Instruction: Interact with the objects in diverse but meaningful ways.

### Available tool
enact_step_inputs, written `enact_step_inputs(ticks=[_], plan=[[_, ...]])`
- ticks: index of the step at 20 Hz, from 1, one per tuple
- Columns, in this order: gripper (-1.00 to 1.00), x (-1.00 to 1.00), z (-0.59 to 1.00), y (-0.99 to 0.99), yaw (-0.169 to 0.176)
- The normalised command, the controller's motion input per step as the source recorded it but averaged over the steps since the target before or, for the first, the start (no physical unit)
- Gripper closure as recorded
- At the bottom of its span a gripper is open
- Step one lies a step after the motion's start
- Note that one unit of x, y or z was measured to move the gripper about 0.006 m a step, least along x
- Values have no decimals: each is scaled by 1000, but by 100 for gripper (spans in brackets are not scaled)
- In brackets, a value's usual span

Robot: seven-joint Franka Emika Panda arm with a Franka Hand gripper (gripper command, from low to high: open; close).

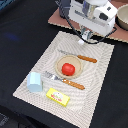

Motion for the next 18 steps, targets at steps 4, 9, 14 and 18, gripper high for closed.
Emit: enact_step_inputs(ticks=[4,9,14,18], plan=[[100,-58,207,-626,42],[100,66,765,47,0],[100,119,960,575,15],[100,19,828,859,36]])
